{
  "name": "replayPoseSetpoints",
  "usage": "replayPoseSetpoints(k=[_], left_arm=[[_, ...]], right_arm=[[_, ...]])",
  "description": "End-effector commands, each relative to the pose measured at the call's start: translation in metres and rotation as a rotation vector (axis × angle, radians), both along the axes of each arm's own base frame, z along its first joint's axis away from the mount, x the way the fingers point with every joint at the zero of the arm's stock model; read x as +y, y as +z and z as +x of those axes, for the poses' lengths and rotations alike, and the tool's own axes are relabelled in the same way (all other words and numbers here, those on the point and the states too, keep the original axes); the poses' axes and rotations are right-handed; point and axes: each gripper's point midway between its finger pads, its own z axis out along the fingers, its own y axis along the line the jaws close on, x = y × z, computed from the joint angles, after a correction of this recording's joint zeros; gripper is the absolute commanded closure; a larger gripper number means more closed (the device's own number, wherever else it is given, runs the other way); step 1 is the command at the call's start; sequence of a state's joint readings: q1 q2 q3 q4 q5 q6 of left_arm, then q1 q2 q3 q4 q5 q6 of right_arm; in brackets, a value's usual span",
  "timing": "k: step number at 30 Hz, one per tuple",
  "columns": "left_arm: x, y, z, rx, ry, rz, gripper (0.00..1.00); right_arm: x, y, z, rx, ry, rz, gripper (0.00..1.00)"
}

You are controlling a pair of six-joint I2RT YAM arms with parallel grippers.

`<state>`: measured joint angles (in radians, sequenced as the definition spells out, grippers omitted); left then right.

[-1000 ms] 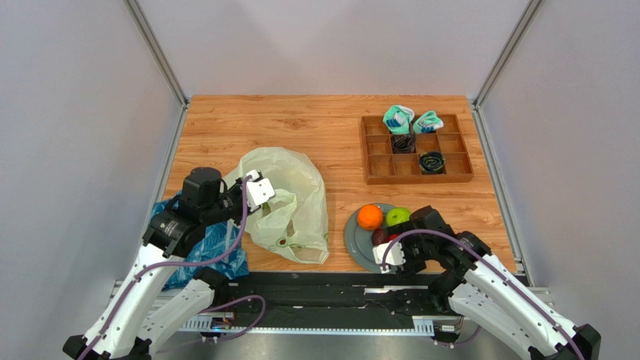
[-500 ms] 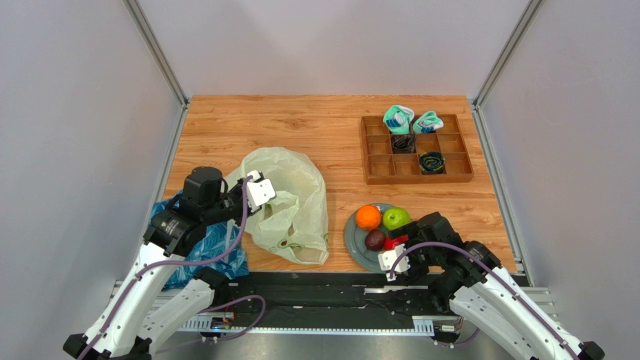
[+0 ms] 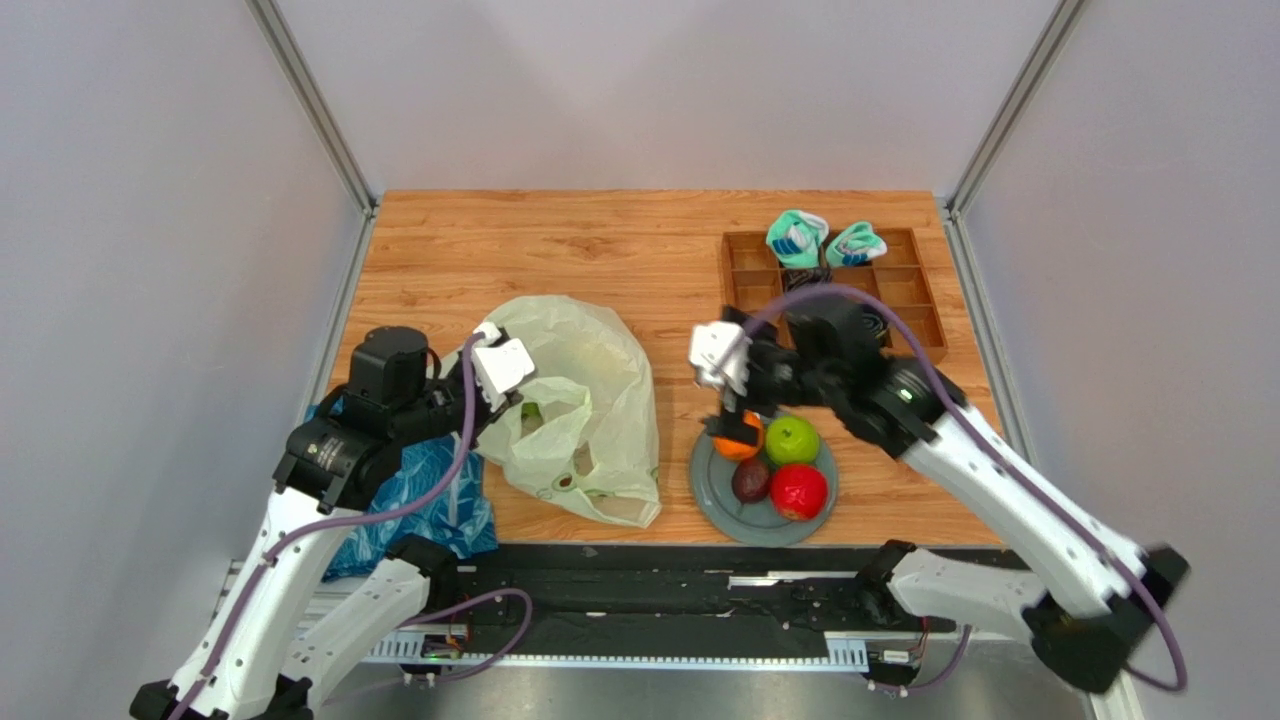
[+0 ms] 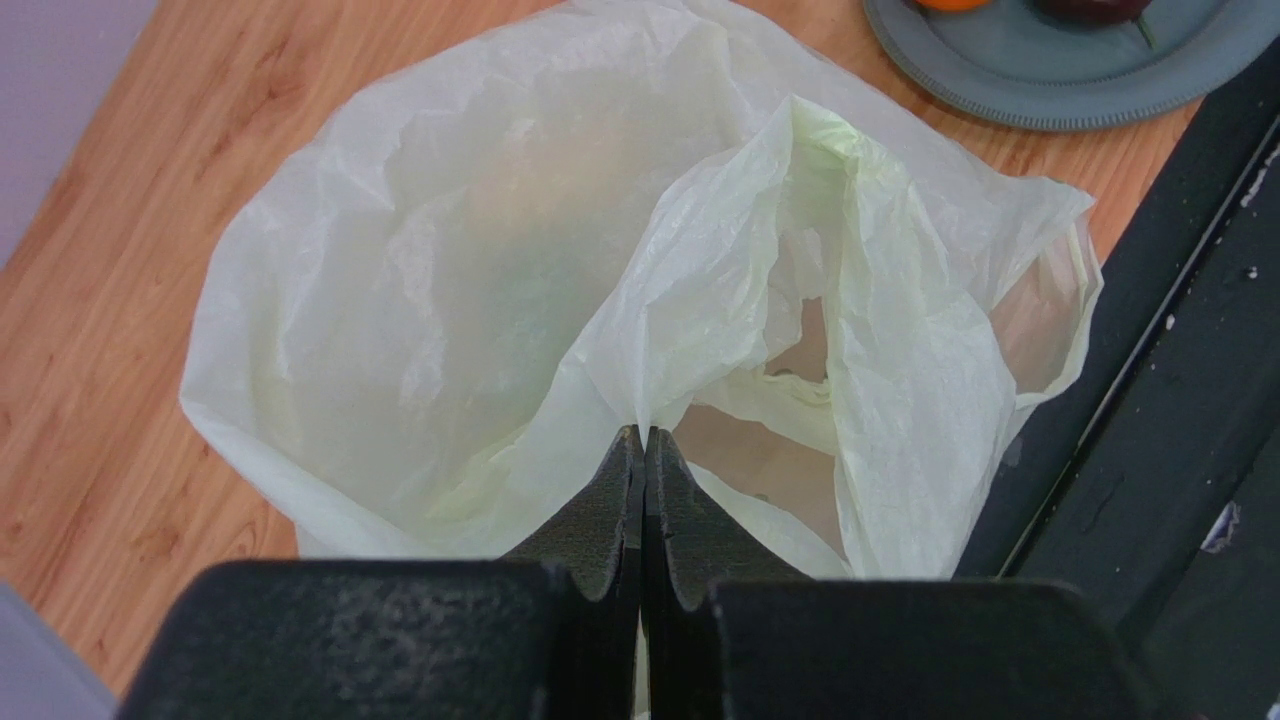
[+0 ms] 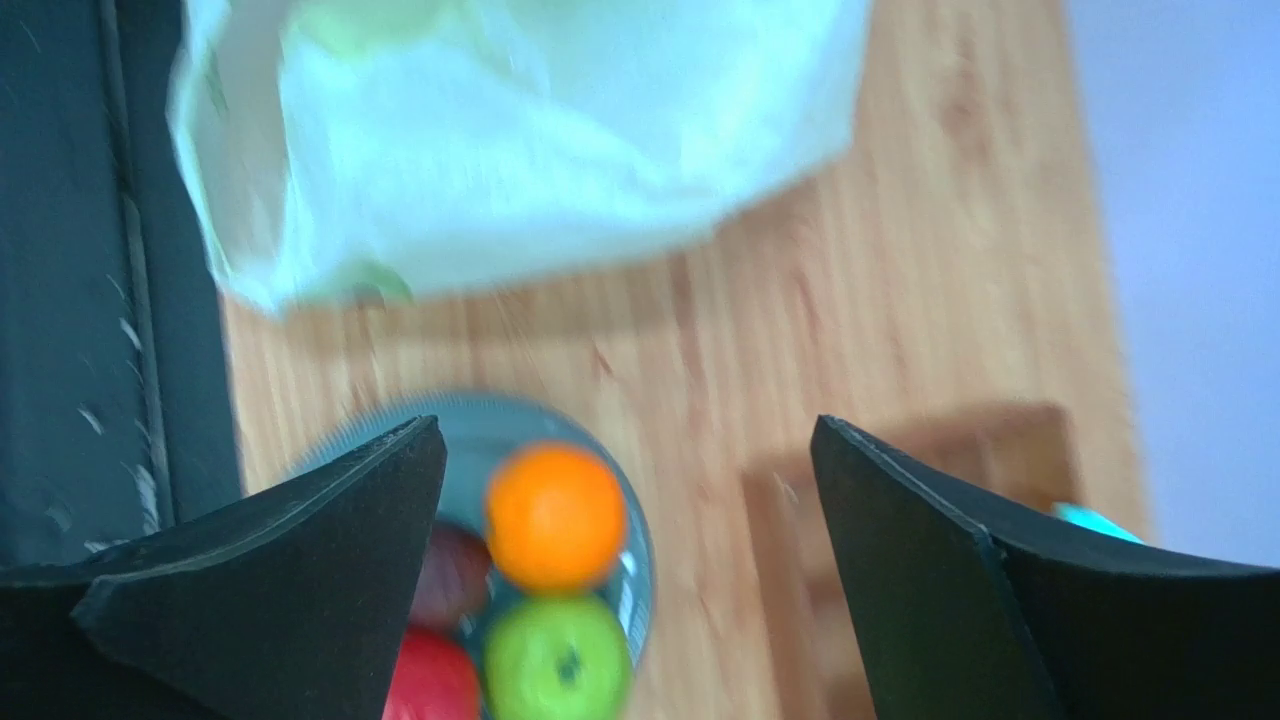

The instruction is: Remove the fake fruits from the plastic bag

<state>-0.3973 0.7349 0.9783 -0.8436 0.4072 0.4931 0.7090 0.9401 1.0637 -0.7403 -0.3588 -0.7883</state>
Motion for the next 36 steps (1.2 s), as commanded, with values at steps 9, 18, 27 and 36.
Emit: replayPoseSetpoints(k=[9,18,27,36], left_arm=[[0.017,0.045,-0.024,-0.051,0.064,-0.097,1.00],[0.031,0.042,-0.029,-0.068,0.118,-0.087,1.00],[0.031,0.038,-0.029,-0.058,0.115,-0.084,1.00],[0.031,0.038,-0.023,-0.067,0.118,-0.077,1.00]], right_arm=[[0.161,-0.009,0.011,0.213,0.185,0.106,0.00],[0.178,-0.109,0.002,0.195,0.320,-0.185,0.02],[0.151,-0.157,0.034,0.000,0.188,-0.399,0.05],[0.153,-0.148,0.099,-0.238,-0.028,-0.386,0.67]])
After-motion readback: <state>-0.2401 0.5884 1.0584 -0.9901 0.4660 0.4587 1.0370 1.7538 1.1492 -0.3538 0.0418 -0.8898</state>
